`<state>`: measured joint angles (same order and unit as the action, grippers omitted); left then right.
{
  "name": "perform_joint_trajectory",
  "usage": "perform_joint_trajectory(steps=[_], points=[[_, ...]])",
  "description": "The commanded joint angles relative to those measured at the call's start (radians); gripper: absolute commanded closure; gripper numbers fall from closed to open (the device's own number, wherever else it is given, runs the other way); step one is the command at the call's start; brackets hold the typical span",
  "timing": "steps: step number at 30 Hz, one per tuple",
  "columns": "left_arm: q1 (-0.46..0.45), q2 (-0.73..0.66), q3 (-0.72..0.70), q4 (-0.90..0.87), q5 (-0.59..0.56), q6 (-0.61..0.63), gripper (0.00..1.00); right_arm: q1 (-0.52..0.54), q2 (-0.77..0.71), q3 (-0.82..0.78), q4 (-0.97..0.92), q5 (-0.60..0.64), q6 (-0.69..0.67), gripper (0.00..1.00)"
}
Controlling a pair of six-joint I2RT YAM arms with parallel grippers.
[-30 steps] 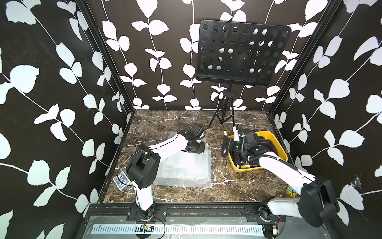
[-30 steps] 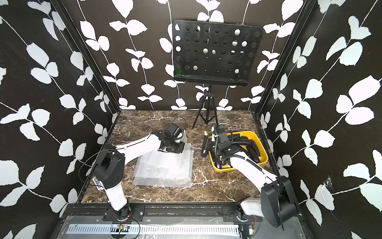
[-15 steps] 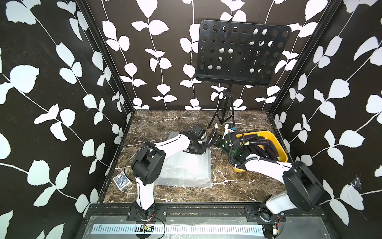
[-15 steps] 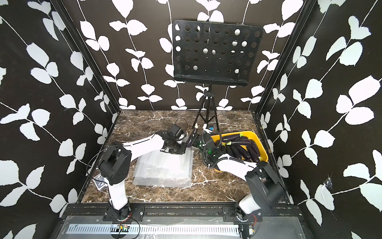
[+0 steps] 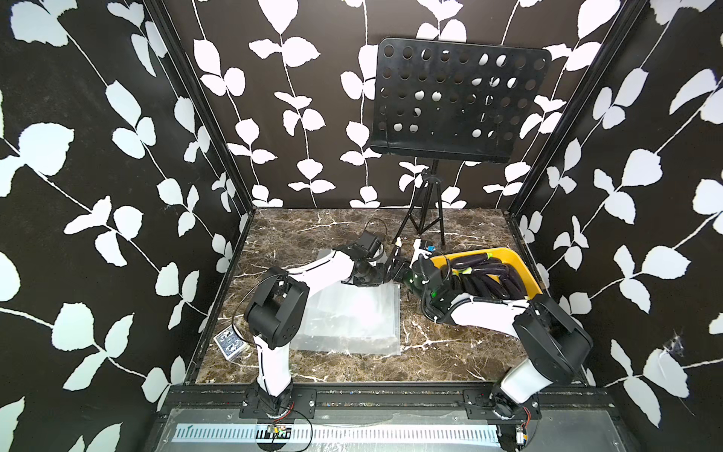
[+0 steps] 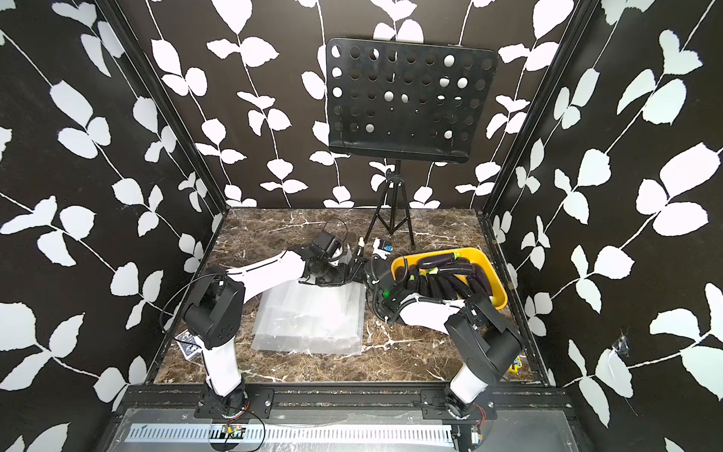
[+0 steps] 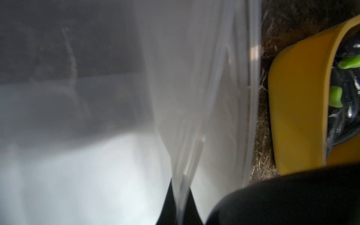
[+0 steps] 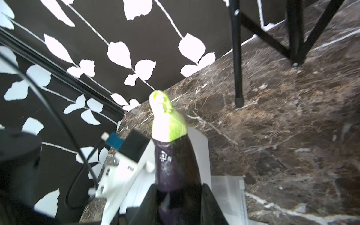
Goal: Place the eggplant in a zip-top bag and seal the zipper
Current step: Place the eggplant in the zipper food storage bag.
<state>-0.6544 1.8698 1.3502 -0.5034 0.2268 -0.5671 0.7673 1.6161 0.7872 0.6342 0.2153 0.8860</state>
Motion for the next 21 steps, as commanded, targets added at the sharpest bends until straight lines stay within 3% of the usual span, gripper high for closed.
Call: perform_joint_trajectory(steps=[1,10,21], points=[[-0.006,-0.079,-0.011,0.038,0.039,-0.019,1.00,0.026,0.020,-0.018,0.009,-0.010,-0.009,0.86],[-0.004,-0.114,-0.007,0.037,0.051,-0.036,1.00,0.034,0.060,-0.032,-0.018,-0.051,-0.025,0.86],[-0.003,-0.179,-0.017,0.057,-0.023,-0.054,1.00,0.042,0.032,-0.043,-0.089,-0.143,-0.018,0.86]])
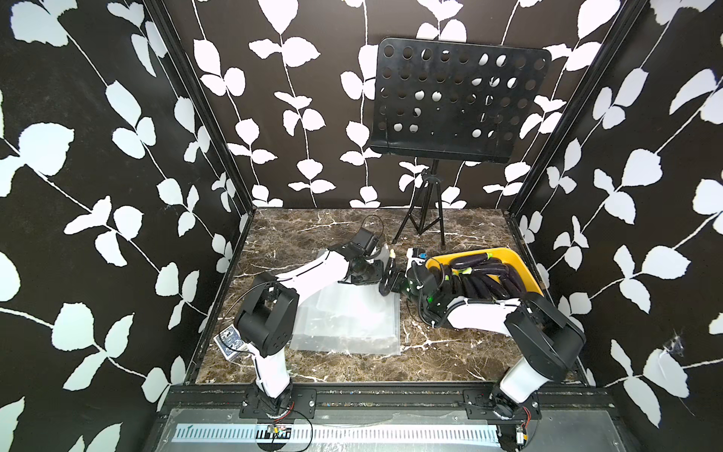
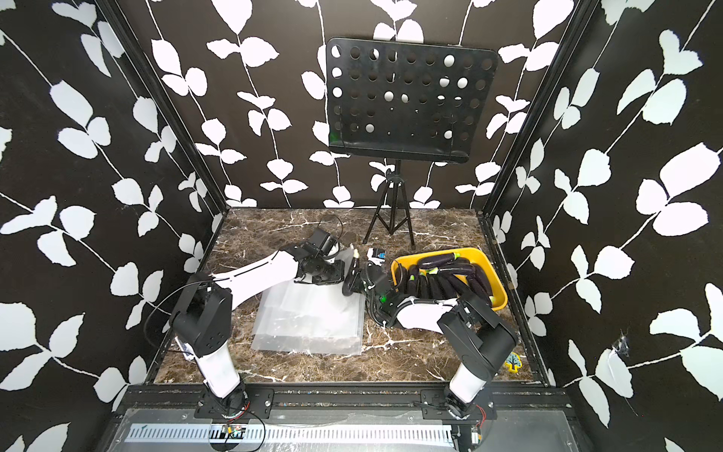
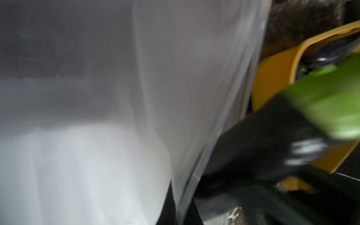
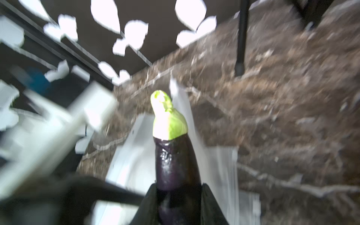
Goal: Place the eggplant in a zip-top bag and seal the zipper
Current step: Place the eggplant in the zipper food storage bag.
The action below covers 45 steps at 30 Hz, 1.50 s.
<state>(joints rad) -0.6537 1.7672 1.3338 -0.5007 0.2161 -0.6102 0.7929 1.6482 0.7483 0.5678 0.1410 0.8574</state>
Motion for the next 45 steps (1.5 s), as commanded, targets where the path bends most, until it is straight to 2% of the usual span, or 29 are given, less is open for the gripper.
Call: perform_joint_trajectory(steps=[1,7,11,15,18,22,27,30,33,37,41,45], points=[[-0.005,-0.076,0.008,0.051,-0.007,-0.010,1.00,0.022,-0.007,-0.010,-0.021,-0.080,0.011,0.86],[-0.006,-0.063,0.012,0.045,0.015,-0.017,1.00,0.026,-0.040,-0.040,-0.010,-0.133,0.034,0.85],[-0.010,-0.083,0.009,0.051,-0.015,-0.014,1.00,0.022,-0.040,-0.043,-0.065,-0.134,0.076,0.85],[-0.032,-0.097,0.034,0.025,-0.054,0.034,1.00,-0.003,-0.040,-0.025,-0.094,-0.222,0.120,0.85],[-0.041,-0.094,0.043,0.020,0.002,0.081,1.00,-0.036,-0.029,-0.010,-0.100,-0.278,0.157,0.85],[-0.086,-0.105,0.032,-0.031,0.023,0.126,1.00,-0.074,-0.013,0.044,-0.130,-0.332,0.167,0.85],[-0.087,-0.149,-0.026,-0.054,0.040,0.123,1.00,-0.118,0.024,0.113,-0.126,-0.404,0.226,0.85],[-0.086,-0.180,-0.062,0.001,0.044,0.087,1.00,-0.118,0.059,0.165,-0.145,-0.440,0.214,0.84],[-0.086,-0.186,-0.057,0.037,0.104,0.038,1.00,-0.119,0.086,0.182,-0.120,-0.460,0.227,0.84],[-0.087,-0.220,-0.054,0.075,0.105,0.007,1.00,-0.119,0.095,0.258,-0.246,-0.485,0.124,0.84],[-0.089,-0.236,-0.028,0.063,0.103,0.013,1.00,-0.125,0.126,0.340,-0.282,-0.573,0.075,0.84],[-0.099,-0.239,-0.054,0.094,0.109,-0.021,1.00,-0.126,0.154,0.385,-0.299,-0.640,0.071,0.77]])
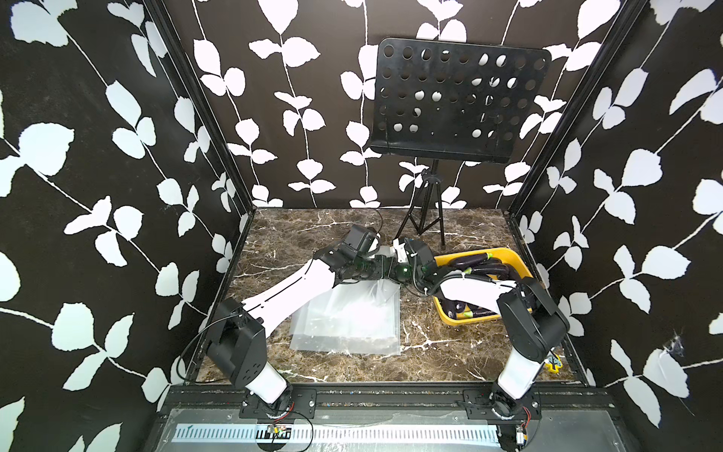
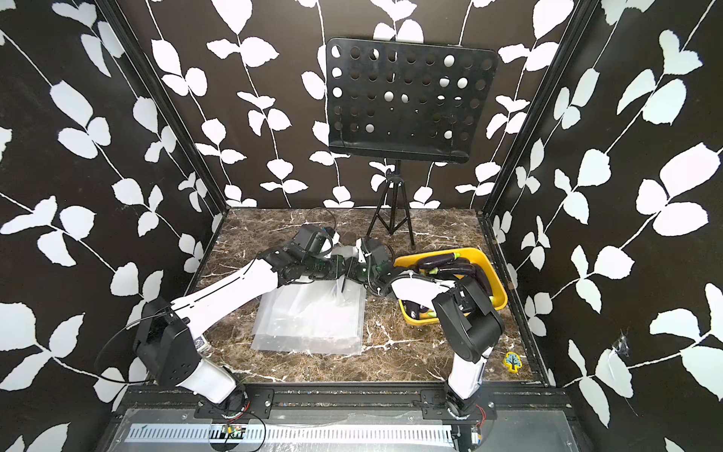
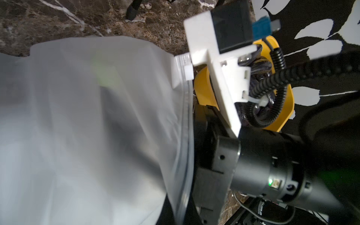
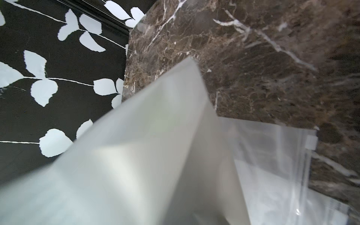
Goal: Place the eggplant in a zip-top bag and seal the zipper
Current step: Place the eggplant in the zipper food storage bag.
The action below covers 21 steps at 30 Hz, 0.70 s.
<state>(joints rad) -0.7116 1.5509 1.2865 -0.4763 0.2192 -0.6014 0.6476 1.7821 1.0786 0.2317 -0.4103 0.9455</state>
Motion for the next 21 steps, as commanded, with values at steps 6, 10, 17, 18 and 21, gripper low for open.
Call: perform_joint_trajectory(steps=[6,10,17,18,21], points=[[-0.040,-0.010,-0.032,0.082,0.039,-0.029,1.00,-0.004,-0.018,0.039,-0.055,-0.119,-0.060,0.60],[-0.036,0.003,-0.024,0.068,-0.009,-0.015,1.00,-0.014,-0.066,0.042,-0.110,-0.157,-0.099,0.54],[-0.018,0.051,-0.029,0.081,-0.024,-0.001,1.00,-0.047,-0.173,0.049,-0.281,-0.170,-0.144,0.47],[-0.018,0.058,-0.029,0.086,-0.021,-0.001,1.00,-0.054,-0.207,0.050,-0.289,-0.171,-0.143,0.48],[-0.019,0.080,-0.028,0.094,-0.013,0.000,1.00,-0.070,-0.246,0.073,-0.362,-0.154,-0.161,0.47]])
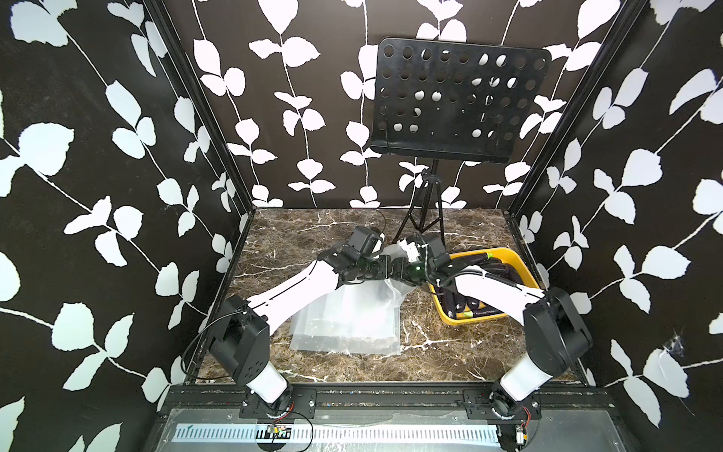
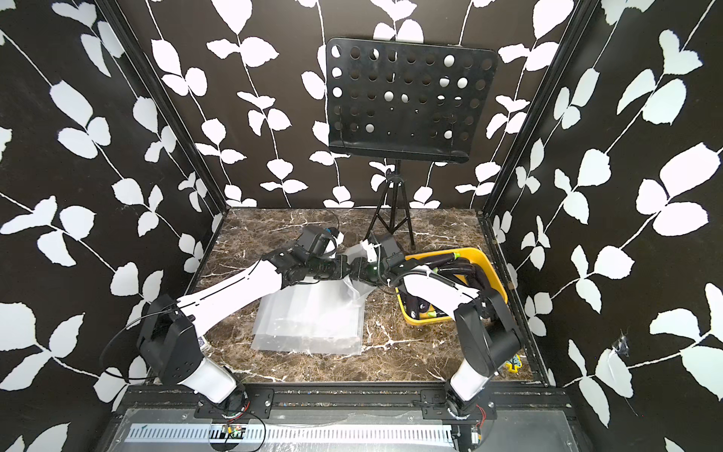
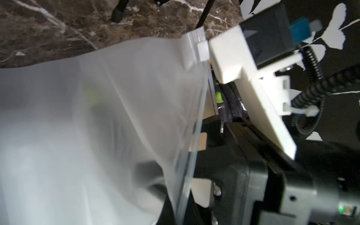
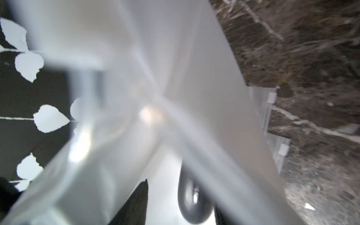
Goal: Place the eggplant in a zip-top bag and seal the zipper
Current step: Place the eggplant in the zipper food storage bag.
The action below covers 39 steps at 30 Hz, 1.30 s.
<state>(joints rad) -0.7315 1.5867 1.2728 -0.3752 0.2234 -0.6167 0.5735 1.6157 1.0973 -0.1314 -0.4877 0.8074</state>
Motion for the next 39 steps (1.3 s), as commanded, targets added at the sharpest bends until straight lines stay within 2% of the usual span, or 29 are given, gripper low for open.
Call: perform_joint_trajectory(steps=[1,5,9,11,13,15,16,17,20,21,23,25,27,29,36,39], points=[[0.001,0.049,-0.015,-0.005,-0.019,0.017,1.00,0.000,-0.090,0.056,0.005,-0.083,-0.012,0.47],[0.003,0.050,-0.016,-0.004,-0.035,0.026,1.00,-0.003,-0.128,0.065,-0.005,-0.067,-0.003,0.48],[0.021,0.084,-0.005,-0.009,-0.003,0.027,1.00,-0.012,-0.161,0.027,0.137,-0.109,0.105,0.48],[0.023,0.103,0.007,-0.025,0.002,0.043,1.00,-0.008,-0.170,0.063,0.097,-0.069,0.070,0.48],[0.023,0.121,0.036,-0.081,-0.018,0.081,1.00,0.012,-0.150,0.130,-0.035,0.000,-0.029,0.48],[0.023,0.122,0.046,-0.115,-0.068,0.113,1.00,0.034,-0.096,0.191,-0.177,0.101,-0.131,0.56],[0.024,0.123,0.045,-0.121,-0.078,0.125,1.00,0.039,-0.066,0.195,-0.191,0.116,-0.153,0.62],[0.024,0.128,0.046,-0.128,-0.080,0.133,1.00,0.042,-0.045,0.187,-0.161,0.107,-0.148,0.64],[0.021,0.165,0.044,-0.152,-0.050,0.133,1.00,0.087,0.024,0.252,-0.126,0.112,-0.156,0.60],[0.021,0.172,0.030,-0.146,-0.046,0.123,1.00,0.100,0.035,0.271,-0.125,0.121,-0.155,0.64],[0.021,0.170,-0.010,-0.106,-0.040,0.106,1.00,0.109,0.031,0.285,-0.122,0.157,-0.153,0.79],[0.021,0.181,-0.020,-0.095,-0.045,0.099,1.00,0.111,0.021,0.309,-0.150,0.165,-0.167,0.86],[0.021,0.198,-0.022,-0.089,-0.039,0.096,1.00,0.110,-0.005,0.308,-0.142,0.174,-0.159,0.83],[0.021,0.205,-0.026,-0.075,-0.038,0.089,1.00,0.108,-0.008,0.317,-0.169,0.183,-0.162,0.72],[0.024,0.235,-0.017,-0.072,-0.063,0.105,1.00,0.084,-0.182,0.247,-0.198,0.170,-0.129,0.70],[0.024,0.252,-0.015,-0.067,-0.059,0.107,1.00,0.047,-0.282,0.168,-0.111,0.145,-0.070,0.69]])
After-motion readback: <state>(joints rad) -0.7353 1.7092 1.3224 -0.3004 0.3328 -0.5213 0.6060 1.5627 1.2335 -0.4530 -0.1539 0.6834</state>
